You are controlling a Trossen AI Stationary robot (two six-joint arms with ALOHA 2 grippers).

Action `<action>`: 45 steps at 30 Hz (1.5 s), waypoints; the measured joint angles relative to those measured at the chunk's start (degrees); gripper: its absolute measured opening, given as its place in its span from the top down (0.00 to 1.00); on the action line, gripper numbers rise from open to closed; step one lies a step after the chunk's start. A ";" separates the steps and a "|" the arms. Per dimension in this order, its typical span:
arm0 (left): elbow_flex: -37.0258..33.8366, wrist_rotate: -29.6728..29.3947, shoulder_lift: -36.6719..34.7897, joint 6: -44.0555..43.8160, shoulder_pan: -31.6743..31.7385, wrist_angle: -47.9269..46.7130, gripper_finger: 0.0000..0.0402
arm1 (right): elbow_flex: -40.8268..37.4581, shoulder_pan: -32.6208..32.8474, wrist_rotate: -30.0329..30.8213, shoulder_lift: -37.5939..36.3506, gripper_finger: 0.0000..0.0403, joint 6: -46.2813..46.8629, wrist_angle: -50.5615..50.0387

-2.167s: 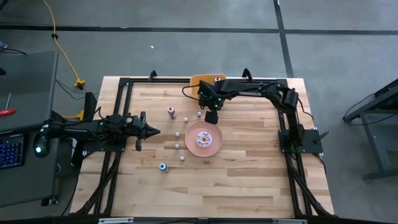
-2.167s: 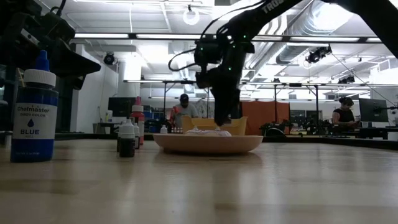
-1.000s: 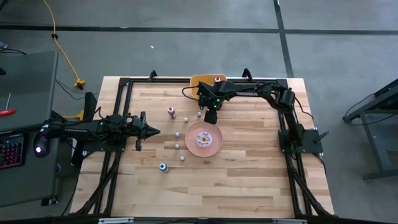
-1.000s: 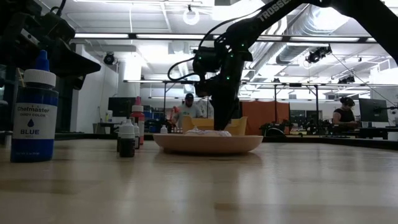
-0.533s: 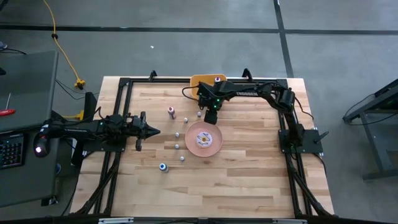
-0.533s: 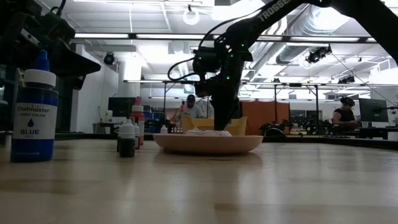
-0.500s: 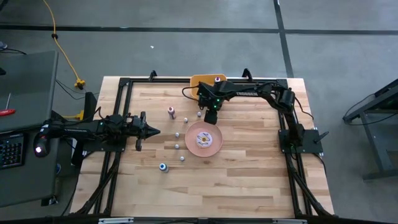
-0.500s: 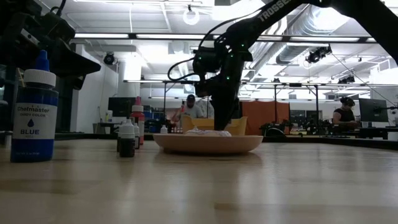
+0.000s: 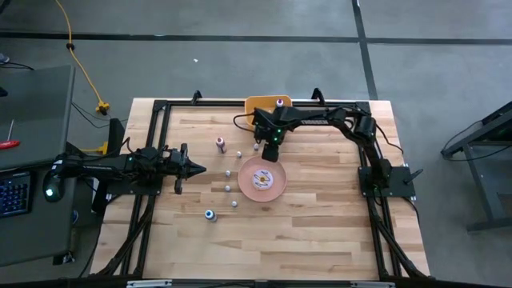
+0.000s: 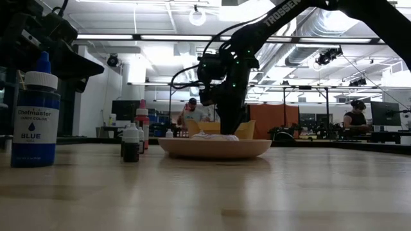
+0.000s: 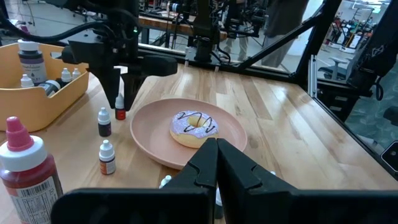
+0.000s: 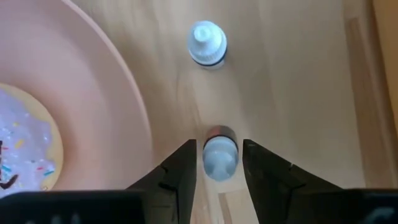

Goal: Pick & Place food coloring
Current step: Put the small red food coloring bottle into the orange bin

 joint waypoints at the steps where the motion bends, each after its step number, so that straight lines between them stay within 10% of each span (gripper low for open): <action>1: 0.00 0.02 -0.02 0.01 0.00 -0.01 1.00 | 0.00 0.00 0.01 0.00 0.71 0.00 0.04; 45: -0.02 -0.13 -0.01 0.01 0.01 -0.02 1.00 | 21.00 -6.74 7.32 0.03 0.84 4.77 -3.29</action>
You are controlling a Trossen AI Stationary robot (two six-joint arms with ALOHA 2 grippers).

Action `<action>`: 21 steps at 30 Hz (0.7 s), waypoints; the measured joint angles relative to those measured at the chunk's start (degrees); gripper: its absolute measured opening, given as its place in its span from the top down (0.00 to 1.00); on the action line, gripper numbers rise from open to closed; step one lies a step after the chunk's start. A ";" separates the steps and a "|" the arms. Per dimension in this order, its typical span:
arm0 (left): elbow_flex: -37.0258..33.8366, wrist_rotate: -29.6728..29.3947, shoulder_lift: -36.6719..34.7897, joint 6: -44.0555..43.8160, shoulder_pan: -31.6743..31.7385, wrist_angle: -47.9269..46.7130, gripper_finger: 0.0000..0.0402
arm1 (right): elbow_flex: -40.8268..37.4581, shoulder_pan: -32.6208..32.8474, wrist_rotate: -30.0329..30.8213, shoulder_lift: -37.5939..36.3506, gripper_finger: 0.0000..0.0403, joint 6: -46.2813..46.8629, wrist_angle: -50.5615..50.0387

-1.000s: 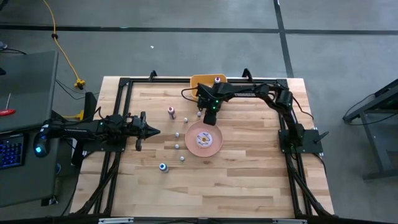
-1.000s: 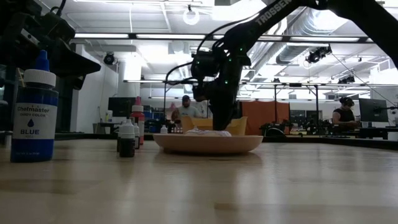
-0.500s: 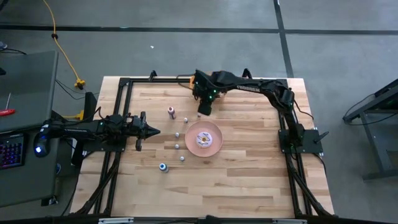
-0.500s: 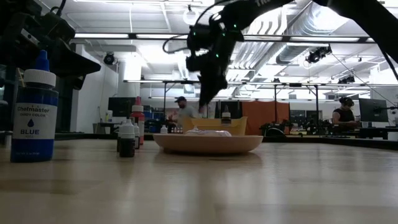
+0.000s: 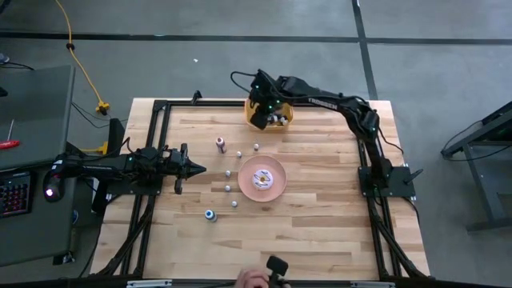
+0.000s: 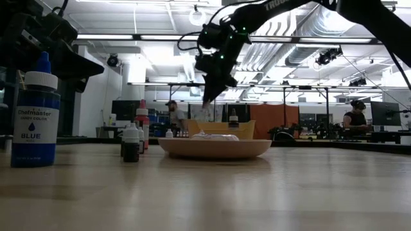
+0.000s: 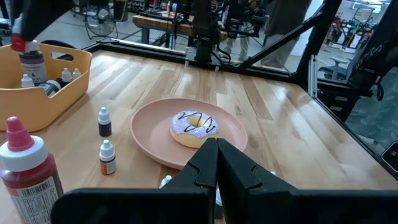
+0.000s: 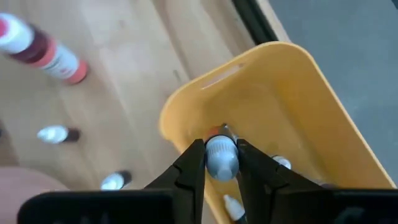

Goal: Pick & Place food coloring
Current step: Put the small red food coloring bottle into the orange bin

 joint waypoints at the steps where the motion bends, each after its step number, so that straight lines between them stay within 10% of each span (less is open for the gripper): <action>1: 0.01 0.00 0.00 0.00 -0.01 0.00 1.00 | 0.00 -0.32 0.10 0.28 0.84 0.78 0.21; 21: 0.02 0.07 0.01 0.00 0.01 0.02 1.00 | 0.00 -1.92 1.74 5.65 0.83 19.53 -7.28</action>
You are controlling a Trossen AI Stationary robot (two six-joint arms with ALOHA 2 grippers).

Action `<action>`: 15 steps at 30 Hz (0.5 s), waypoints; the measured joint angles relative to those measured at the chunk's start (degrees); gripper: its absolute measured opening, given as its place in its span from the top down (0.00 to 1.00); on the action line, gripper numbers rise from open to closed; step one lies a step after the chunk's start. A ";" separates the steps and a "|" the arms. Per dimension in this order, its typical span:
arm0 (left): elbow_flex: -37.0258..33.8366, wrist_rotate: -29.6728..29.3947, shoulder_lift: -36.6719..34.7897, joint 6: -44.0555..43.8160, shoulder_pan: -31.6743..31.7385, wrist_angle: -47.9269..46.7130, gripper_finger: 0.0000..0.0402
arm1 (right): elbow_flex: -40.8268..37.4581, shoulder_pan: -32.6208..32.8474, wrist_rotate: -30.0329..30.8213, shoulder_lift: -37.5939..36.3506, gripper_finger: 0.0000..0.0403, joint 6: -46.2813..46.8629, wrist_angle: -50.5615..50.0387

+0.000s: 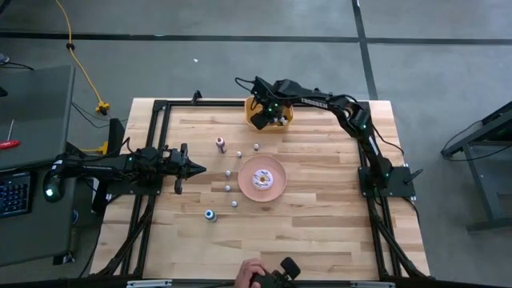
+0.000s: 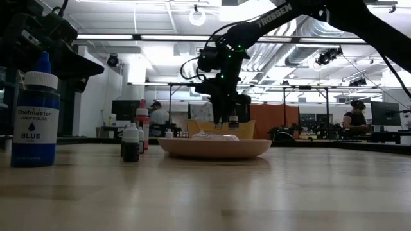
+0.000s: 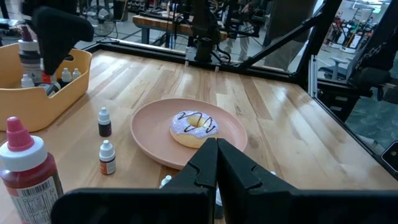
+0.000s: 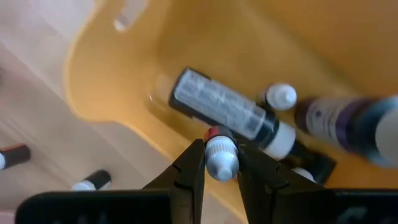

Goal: Pick & Place food coloring
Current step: Put the small red food coloring bottle into the orange bin

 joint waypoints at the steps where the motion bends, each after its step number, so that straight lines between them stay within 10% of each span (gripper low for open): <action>1: -0.02 0.02 0.00 0.02 -0.02 0.00 1.00 | 0.00 0.00 0.16 0.00 0.83 0.64 -0.67; 15: -0.01 0.02 0.00 0.02 -0.01 0.00 1.00 | -5.22 -0.37 1.72 -0.07 0.83 5.92 -1.01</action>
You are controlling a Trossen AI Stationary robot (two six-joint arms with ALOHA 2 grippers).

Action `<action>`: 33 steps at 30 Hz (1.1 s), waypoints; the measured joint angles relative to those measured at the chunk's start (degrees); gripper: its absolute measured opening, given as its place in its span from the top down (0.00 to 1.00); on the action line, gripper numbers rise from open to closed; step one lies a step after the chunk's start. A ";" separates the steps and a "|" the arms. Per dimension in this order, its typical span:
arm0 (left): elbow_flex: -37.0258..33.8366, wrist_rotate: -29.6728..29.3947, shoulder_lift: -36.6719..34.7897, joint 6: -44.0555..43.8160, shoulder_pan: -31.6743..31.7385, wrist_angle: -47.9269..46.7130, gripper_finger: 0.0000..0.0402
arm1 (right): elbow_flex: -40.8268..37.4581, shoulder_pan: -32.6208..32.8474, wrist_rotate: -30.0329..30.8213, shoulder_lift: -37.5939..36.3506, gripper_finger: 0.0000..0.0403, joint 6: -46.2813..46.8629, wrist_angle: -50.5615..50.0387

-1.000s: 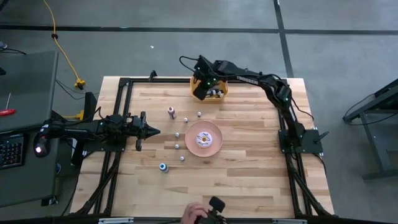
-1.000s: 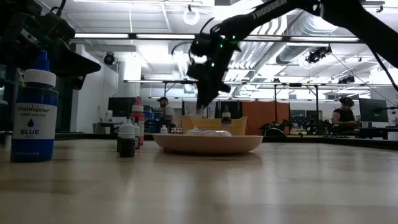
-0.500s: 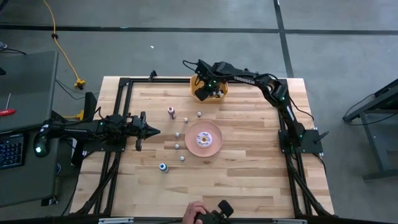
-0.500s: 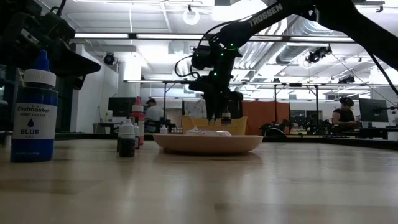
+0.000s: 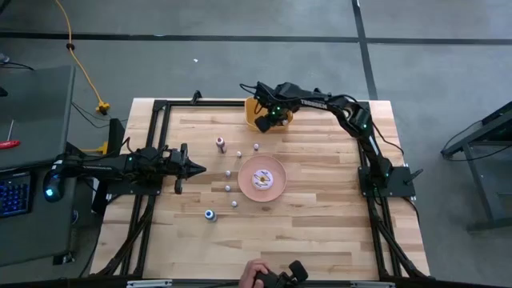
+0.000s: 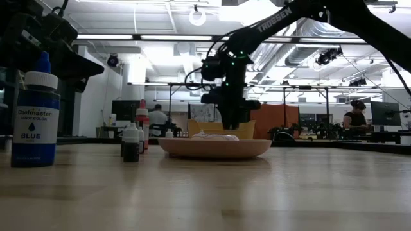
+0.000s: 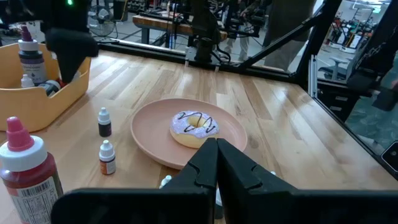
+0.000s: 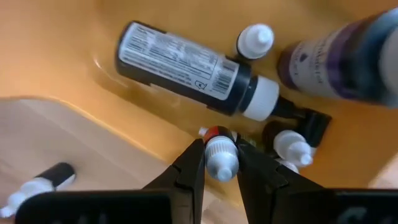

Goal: Pick & Place food coloring
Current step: Put the small red food coloring bottle into the orange bin, then put the small purple food coloring bottle into the orange bin

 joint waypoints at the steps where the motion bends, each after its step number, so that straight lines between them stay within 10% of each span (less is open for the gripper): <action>1: 0.01 0.00 0.00 0.00 0.00 0.00 1.00 | -0.69 0.00 -0.02 0.00 0.83 0.32 0.79; 33: 0.00 0.02 -0.01 0.00 -0.01 0.02 1.00 | -2.63 0.00 -0.30 -0.28 0.68 0.79 4.45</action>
